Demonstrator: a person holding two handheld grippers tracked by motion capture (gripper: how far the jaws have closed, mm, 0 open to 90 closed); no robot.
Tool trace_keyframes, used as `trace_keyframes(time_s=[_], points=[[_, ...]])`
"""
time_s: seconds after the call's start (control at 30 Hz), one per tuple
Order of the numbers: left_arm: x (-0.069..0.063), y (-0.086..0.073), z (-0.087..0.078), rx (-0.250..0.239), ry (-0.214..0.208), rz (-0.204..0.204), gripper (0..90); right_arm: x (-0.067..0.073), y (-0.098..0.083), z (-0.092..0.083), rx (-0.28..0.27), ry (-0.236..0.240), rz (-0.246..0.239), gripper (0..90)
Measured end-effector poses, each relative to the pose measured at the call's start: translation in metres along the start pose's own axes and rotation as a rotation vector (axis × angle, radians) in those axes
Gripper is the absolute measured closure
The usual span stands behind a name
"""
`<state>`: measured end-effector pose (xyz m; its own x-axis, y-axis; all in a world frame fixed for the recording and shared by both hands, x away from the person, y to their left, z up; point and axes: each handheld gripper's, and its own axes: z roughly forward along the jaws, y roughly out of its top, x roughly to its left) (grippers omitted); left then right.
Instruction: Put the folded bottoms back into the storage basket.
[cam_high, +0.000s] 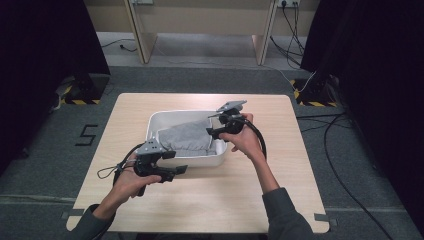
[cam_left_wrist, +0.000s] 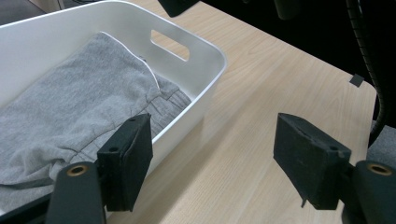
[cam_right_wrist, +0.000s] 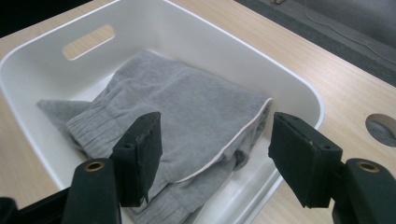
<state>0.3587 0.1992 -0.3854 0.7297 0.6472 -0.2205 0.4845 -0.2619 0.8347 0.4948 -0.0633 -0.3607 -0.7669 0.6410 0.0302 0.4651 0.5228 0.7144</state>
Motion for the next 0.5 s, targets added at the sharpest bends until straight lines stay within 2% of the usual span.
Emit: trace_keyframes(time_s=[0.2,0.23,0.3,0.5], points=[[-0.003,-0.006,0.001,-0.009,0.012,0.014,27.3,0.008,-0.010,-0.012,-0.035,0.014,-0.025,35.2],[-0.003,-0.007,0.002,-0.009,0.015,0.014,27.2,0.010,-0.012,-0.013,-0.030,0.017,-0.014,35.2],[-0.003,-0.009,0.003,0.011,0.017,0.025,26.6,0.011,-0.014,-0.015,-0.029,0.016,-0.026,35.2],[-0.002,-0.014,0.001,0.008,0.020,0.016,24.3,0.014,-0.022,-0.022,-0.050,0.019,-0.024,35.3]])
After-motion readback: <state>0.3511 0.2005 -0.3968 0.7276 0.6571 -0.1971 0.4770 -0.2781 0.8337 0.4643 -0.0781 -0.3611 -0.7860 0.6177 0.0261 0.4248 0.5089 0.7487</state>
